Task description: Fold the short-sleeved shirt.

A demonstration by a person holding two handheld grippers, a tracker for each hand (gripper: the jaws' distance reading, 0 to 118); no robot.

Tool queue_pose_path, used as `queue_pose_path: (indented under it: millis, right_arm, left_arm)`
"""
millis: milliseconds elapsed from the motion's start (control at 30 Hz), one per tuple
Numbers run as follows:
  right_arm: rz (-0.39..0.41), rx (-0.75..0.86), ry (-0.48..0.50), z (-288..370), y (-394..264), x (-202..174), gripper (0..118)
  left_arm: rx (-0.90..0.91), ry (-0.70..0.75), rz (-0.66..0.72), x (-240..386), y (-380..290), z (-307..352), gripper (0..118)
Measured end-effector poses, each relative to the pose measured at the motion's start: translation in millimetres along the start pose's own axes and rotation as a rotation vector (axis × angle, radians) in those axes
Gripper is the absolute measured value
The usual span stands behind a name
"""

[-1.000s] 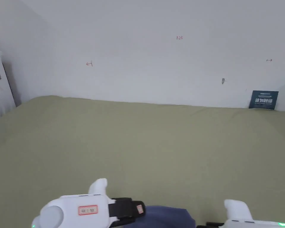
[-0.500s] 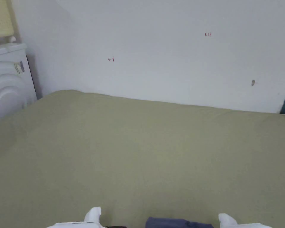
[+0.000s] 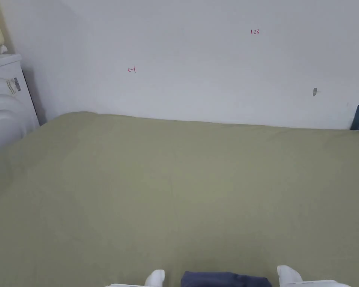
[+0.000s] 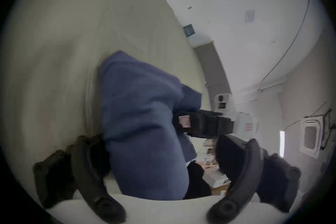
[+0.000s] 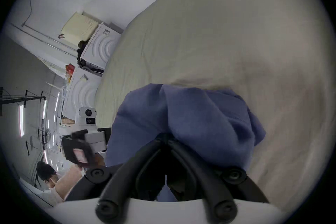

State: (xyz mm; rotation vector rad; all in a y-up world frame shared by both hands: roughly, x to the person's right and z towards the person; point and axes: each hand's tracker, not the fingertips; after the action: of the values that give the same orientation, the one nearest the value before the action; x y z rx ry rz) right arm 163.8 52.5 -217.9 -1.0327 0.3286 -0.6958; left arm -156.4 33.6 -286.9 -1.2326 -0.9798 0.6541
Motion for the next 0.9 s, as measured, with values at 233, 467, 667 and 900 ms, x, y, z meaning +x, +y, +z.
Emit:
queue_pose_path:
  millis: [233,467,667,900]
  right_arm:
    - [0.006,0.017,-0.013,3.6,-3.0,-3.9,0]
    - [0.068,0.072,-0.117,5.0,-5.5,-37.0,0]
    - [0.179,0.184,-0.335,-16.1,-4.0,-96.2,0]
    - [0.230,0.248,-0.370,-88.8,-7.1,-207.6,0]
  left_arm:
    - [0.004,0.103,0.035,3.6,1.3,-0.1,32]
    - [0.000,0.148,-0.067,19.3,18.8,23.6,30]
    - [0.057,0.256,-0.101,2.2,49.2,97.8,30]
    - [0.185,0.473,-0.054,-55.5,88.4,241.1,30]
